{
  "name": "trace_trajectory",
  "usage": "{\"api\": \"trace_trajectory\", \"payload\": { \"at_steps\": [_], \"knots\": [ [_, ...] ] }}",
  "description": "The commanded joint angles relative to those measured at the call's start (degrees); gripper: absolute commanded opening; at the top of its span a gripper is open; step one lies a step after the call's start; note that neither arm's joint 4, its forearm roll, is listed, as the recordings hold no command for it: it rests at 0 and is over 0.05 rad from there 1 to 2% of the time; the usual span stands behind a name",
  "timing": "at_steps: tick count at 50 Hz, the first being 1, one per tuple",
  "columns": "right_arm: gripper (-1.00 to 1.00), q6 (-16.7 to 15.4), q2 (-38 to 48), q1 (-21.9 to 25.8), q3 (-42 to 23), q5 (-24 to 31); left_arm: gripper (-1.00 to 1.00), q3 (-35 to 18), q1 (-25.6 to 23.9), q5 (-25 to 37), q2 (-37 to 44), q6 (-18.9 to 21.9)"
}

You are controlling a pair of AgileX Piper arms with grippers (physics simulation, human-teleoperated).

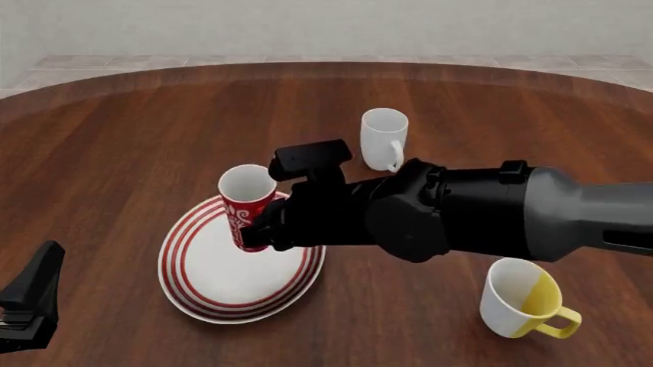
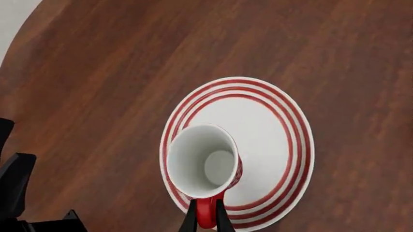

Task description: Pick up the red mug and put it on the plate

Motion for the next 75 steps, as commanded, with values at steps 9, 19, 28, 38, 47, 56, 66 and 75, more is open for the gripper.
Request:
{"api": "trace_trajectory", "payload": {
  "at_steps": [9,19,28,38,47,56,66,75],
  "knots": [
    [-1.00,0.7,2.1,-0.5,-1.1,-0.3,1.00,0.0,0.0,0.0,0.0,0.0],
    [-1.00,0.6,2.8,-0.4,-1.4,-0.3,1.00,0.0,0.0,0.0,0.0,0.0],
    [-1.00,0.5,3.2,-0.7,-1.7,-0.1,1.00,0.0,0.0,0.0,0.0,0.0],
    [-1.00,0.3,4.0,-0.8,-2.0,-0.3,1.00,0.0,0.0,0.0,0.0,0.0],
    [-1.00,0.4,4.7,-0.7,-2.4,-0.4,1.00,0.0,0.0,0.0,0.0,0.0],
    [-1.00,0.3,5.4,-0.4,-3.0,-0.3,1.00,0.0,0.0,0.0,0.0,0.0],
    [-1.00,0.0,6.3,-0.4,-3.9,0.2,1.00,0.0,0.0,0.0,0.0,0.0],
    [-1.00,-0.1,7.2,-0.5,-4.1,0.0,1.00,0.0,0.0,0.0,0.0,0.0]
  ]
}}
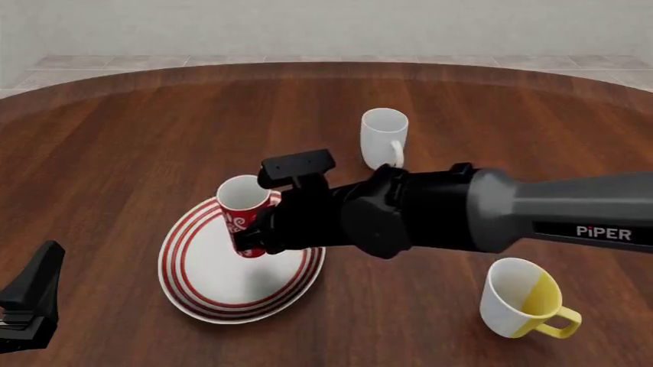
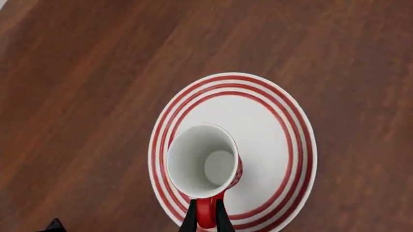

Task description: Pick up the red mug and put it on the plate

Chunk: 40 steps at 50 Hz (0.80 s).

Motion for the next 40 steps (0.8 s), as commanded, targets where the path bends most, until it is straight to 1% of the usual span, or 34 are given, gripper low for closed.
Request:
{"api": "trace_trajectory", "payload": {
  "at_steps": [1,19,40],
  "knots": [
    [-1.00,0.3,1.0,-0.1,-0.6,-0.2,1.00,0.0,0.0,0.0,0.0,0.0],
    [-1.00,-0.4,3.1,-0.9,-1.5,-0.7,1.00,0.0,0.0,0.0,0.0,0.0],
    [-1.00,0.4,5.0,-0.6,-1.8,-1.7,1.00,0.0,0.0,0.0,0.0,0.0]
  ]
}}
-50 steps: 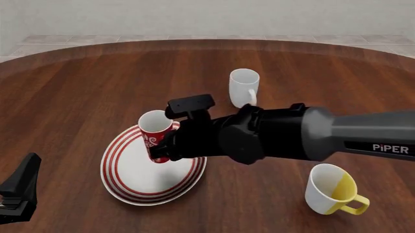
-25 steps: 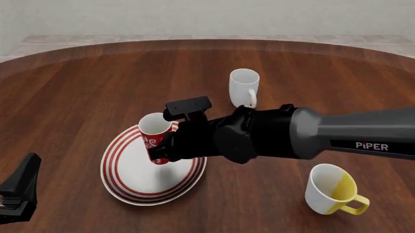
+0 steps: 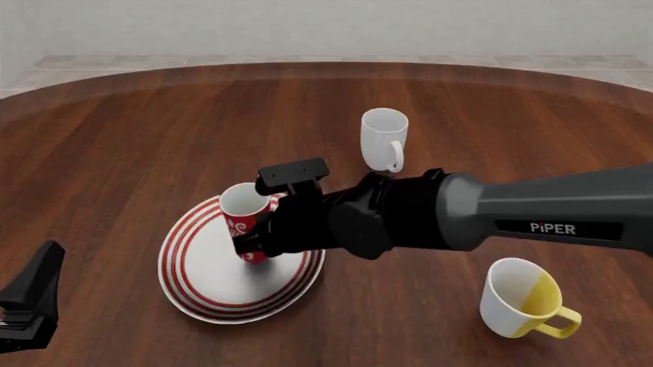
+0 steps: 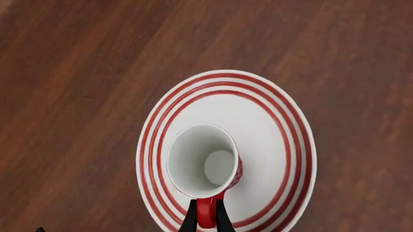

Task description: Pick up the red mug and put it on the plate

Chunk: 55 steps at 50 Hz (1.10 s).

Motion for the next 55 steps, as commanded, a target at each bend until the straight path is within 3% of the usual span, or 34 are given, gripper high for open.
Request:
{"api": "trace_trajectory", "payload": {
  "at_steps": [1,33,55],
  "knots": [
    [-1.00,0.6,0.5,0.2,-0.2,-0.6,1.00,0.0,0.0,0.0,0.0,0.0],
    [-1.00,-0.7,1.3,-0.6,-0.6,-0.1,1.00,0.0,0.0,0.0,0.0,0.0],
    [-1.00,0.2,2.4,-0.5,-0.5,-0.9,1.00,0.0,0.0,0.0,0.0,0.0]
  ]
}}
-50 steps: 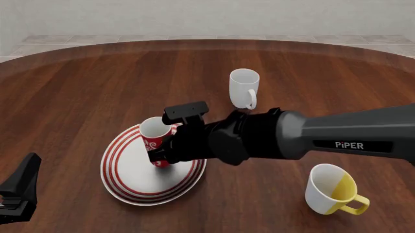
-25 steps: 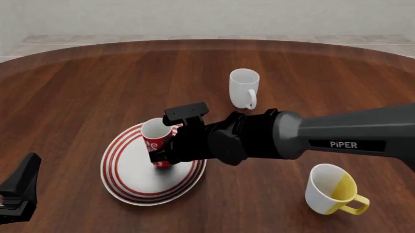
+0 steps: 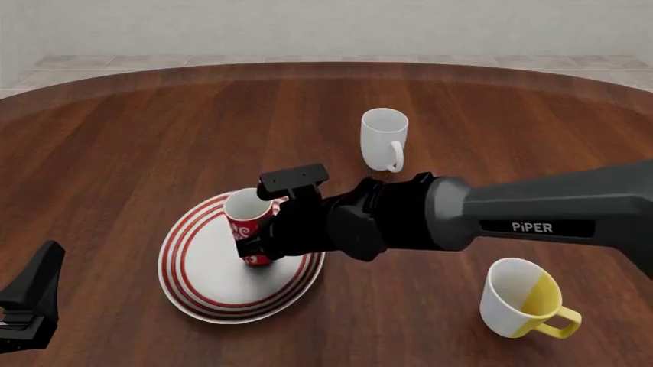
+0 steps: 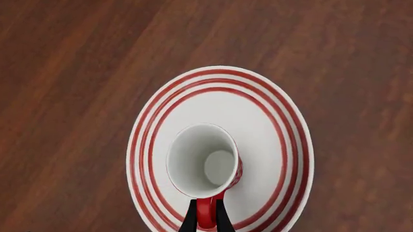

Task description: Pick up the red mug and put it on the plate

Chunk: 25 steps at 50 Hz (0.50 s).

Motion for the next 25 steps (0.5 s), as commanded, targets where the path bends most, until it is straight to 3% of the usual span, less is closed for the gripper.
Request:
{"api": "trace_trajectory", "payload": {
  "at_steps": [1,25],
  "knots": [
    [-1.00,0.5,0.3,0.1,-0.2,-0.3,1.00,0.0,0.0,0.0,0.0,0.0],
    [-1.00,0.7,0.9,0.0,0.2,-1.1,1.00,0.0,0.0,0.0,0.0,0.0]
  ]
}}
